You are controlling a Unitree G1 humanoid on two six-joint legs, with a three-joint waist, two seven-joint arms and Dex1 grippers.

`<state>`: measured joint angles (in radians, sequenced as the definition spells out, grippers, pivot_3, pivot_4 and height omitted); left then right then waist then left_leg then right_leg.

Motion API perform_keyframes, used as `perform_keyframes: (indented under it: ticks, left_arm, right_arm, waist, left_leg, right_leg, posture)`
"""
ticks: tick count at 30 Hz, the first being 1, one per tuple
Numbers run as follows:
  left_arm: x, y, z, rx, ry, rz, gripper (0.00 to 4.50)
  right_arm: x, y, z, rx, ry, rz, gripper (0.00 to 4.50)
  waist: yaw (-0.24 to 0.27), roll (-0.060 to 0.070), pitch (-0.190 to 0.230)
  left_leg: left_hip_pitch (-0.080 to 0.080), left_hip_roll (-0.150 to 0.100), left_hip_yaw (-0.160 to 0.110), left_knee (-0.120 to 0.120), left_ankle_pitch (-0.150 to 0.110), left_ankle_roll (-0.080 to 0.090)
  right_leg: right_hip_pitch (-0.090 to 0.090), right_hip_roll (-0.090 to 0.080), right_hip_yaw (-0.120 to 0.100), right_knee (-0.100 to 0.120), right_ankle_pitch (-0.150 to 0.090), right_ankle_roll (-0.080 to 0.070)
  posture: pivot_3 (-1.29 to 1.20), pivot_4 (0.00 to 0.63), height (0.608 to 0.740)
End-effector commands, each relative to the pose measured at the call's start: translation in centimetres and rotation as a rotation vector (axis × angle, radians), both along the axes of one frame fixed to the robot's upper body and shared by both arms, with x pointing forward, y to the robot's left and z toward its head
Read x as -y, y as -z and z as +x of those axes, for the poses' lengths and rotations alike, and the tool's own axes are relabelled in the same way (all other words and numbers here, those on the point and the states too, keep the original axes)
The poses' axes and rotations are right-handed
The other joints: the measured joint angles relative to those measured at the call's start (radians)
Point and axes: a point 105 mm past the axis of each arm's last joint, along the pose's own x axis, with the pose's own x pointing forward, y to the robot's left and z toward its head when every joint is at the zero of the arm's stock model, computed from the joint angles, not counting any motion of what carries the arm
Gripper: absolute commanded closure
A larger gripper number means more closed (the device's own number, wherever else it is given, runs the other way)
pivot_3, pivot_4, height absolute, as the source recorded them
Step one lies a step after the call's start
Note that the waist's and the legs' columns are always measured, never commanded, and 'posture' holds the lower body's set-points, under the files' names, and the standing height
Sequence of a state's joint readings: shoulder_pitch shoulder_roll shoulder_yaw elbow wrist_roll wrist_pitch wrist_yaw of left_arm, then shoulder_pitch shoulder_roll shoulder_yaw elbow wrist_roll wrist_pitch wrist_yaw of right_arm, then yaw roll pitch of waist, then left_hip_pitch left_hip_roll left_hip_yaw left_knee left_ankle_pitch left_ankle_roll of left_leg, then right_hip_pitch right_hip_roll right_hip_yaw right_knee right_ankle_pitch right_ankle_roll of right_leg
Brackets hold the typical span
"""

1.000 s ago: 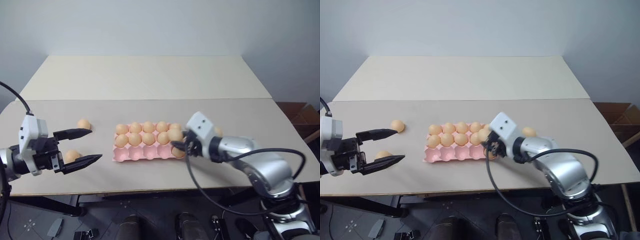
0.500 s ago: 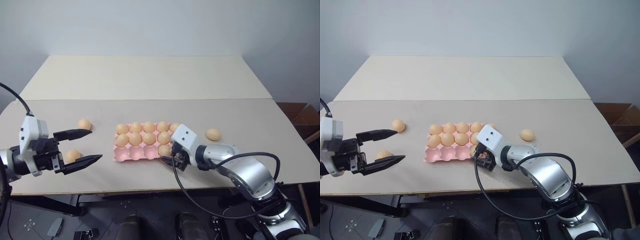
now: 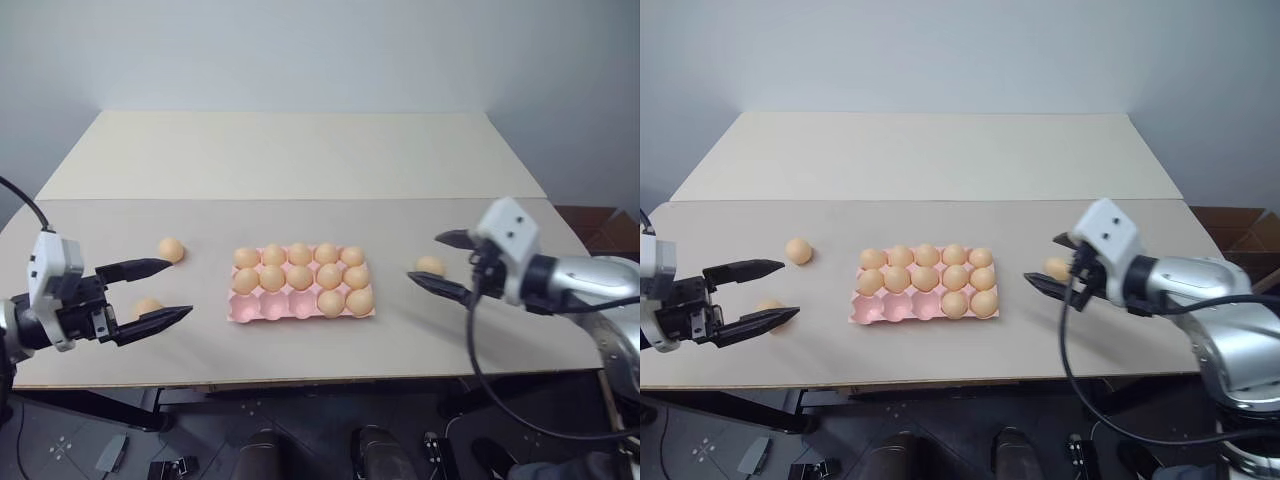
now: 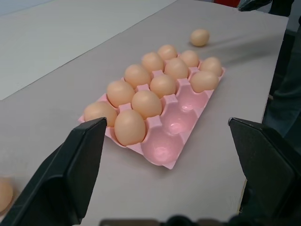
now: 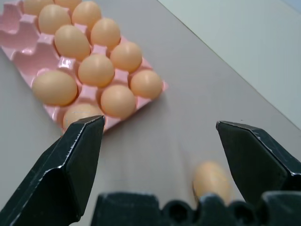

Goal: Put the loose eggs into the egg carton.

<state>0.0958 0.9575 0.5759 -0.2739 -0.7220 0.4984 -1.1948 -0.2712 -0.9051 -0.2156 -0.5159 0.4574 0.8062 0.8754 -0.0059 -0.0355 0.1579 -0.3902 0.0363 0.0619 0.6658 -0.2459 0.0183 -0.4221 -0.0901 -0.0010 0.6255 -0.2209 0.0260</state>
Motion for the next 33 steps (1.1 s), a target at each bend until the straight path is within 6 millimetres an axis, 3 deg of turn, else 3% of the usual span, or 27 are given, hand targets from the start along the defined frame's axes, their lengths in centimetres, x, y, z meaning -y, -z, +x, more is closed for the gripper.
perform_keyframes:
  ticks: [1, 5, 10, 13, 21, 29, 33]
  left_arm:
    - [-1.5, 0.1, -0.2, 0.003, -0.04, 0.036, 0.0]
    - [-1.5, 0.1, -0.8, 0.004, -0.038, 0.025, 0.0]
    - [-1.2, -0.2, -1.0, 0.016, -0.039, 0.02, 0.0]
    - [-0.6, -0.8, -0.8, 0.04, -0.022, 0.024, 0.0]
    - [0.4, -1.1, -0.3, 0.066, 0.017, 0.022, 0.0]
    - [0.6, -1.3, -0.2, 0.079, 0.019, 0.028, 0.0]
    - [0.6, -1.3, -0.5, 0.08, 0.016, 0.033, 0.0]
  right_arm:
    - [2.6, -0.7, -0.9, 0.065, -0.07, -0.042, 0.07]
    - [4.5, 1.1, -1.5, 0.02, -0.074, -0.032, 0.07]
    - [4.8, 1.8, -0.8, 0.027, -0.032, -0.021, 0.07]
    - [4.4, 1.8, 0.6, 0.045, 0.004, -0.021, 0.07]
    - [3.9, 4.4, 7.6, 0.057, 0.191, -0.084, 0.07]
    - [3.6, 8.0, 10.6, -0.068, 0.248, -0.147, 0.07]
    - [3.4, 7.9, 11.1, -0.078, 0.273, -0.119, 1.01]
  waist:
    - [-0.003, 0.0, 0.0]
    - [-0.006, 0.0, 0.0]
    - [-0.006, 0.0, 0.0]
    - [-0.007, 0.0, 0.0]
    - [-0.008, 0.0, 0.0]
    - [-0.006, 0.0, 0.0]
    - [-0.009, 0.0, 0.0]
  left_leg:
    - [0.0, 0.0, 0.0, 0.0, 0.0, 0.0]
    - [0.0, 0.001, 0.0, 0.0, 0.0, 0.0]
    - [0.001, 0.001, 0.001, 0.0, 0.0, 0.0]
    - [0.001, 0.001, 0.001, 0.0, 0.0, 0.0]
    - [0.0, 0.0, 0.002, 0.0, 0.0, 0.0]
    - [0.0, 0.0, 0.002, -0.001, 0.0, 0.0]
    - [0.0, 0.0, 0.002, -0.001, 0.0, 0.0]
  right_leg:
    - [0.0, 0.0, 0.0, 0.0, 0.0, 0.0]
    - [0.0, 0.0, 0.0, 0.0, 0.0, 0.0]
    - [0.0, 0.0, 0.001, 0.001, 0.0, 0.0]
    - [0.0, 0.0, 0.001, 0.001, -0.001, -0.001]
    - [-0.002, 0.0, 0.002, 0.001, 0.0, -0.001]
    - [-0.001, 0.0, 0.002, 0.001, 0.0, 0.0]
    - [-0.001, 0.0, 0.002, 0.001, 0.0, 0.0]
  posture:
    - [0.0, 0.15, 0.74]
    - [0.0, 0.15, 0.74]
    - [0.0, 0.15, 0.74]
    - [0.0, 0.15, 0.74]
    - [0.0, 0.15, 0.74]
    - [0.0, 0.15, 0.74]
    - [0.0, 0.15, 0.74]
